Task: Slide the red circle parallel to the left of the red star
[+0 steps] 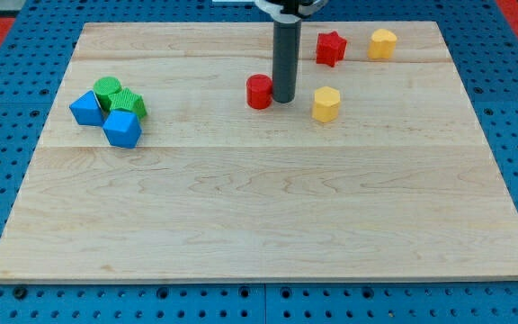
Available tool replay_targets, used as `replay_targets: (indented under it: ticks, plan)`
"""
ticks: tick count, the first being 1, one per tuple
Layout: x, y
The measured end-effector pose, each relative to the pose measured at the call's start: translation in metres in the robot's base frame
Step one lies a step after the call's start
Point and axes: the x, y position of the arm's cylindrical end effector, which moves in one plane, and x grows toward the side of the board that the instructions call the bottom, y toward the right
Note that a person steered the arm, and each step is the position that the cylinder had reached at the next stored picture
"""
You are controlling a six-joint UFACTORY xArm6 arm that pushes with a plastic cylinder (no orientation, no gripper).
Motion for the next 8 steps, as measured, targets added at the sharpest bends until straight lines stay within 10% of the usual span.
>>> replay_targets:
  ticks: [8]
  plan:
    - [-0.046,-0.053]
